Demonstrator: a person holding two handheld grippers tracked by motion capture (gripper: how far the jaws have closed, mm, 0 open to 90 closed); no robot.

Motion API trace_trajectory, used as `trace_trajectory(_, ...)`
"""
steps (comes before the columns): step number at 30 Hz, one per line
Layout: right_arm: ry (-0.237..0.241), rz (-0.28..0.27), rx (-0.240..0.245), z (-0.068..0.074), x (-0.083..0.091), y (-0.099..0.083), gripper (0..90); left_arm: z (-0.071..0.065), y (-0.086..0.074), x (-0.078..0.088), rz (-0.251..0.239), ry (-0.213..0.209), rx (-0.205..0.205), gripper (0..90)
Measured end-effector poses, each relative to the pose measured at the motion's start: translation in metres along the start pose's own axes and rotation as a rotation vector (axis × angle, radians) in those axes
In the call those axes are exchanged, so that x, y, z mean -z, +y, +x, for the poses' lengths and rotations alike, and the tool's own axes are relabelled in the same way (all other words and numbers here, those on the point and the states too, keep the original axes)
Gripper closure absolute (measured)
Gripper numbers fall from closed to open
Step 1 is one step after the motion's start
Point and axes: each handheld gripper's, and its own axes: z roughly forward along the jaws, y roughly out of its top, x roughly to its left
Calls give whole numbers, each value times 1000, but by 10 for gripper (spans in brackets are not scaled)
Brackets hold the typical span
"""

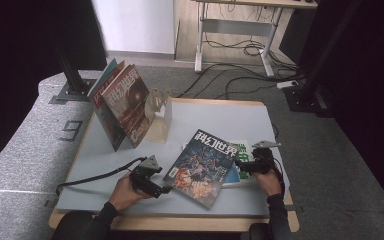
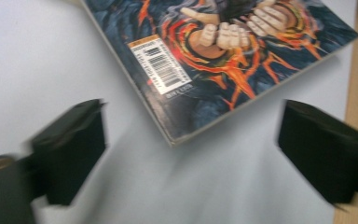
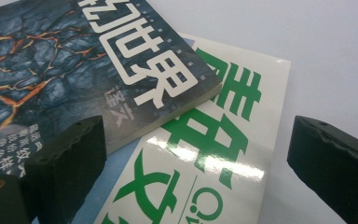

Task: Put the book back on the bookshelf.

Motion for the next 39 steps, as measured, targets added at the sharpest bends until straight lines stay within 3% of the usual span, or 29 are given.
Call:
trace_trajectory(6,12,-4,-5,1,2,-1,44,1,-5,3,6,51,-20,382)
trace_trajectory(9,13,3,-4,1,2,-2,44,3,-6,4,0,21,-3,487)
trace_trajectory(14,17,13,-4,0,2,-3,44,6,-8,4,14,11,-5,592)
trace_trajectory(25,49,10,17,4,1,0,52,6,-8,2,15,-4,-4,640)
trace_trajectory(39,40,16,5,-5,1,0,51,10,1,-11,-20,-24,19,643)
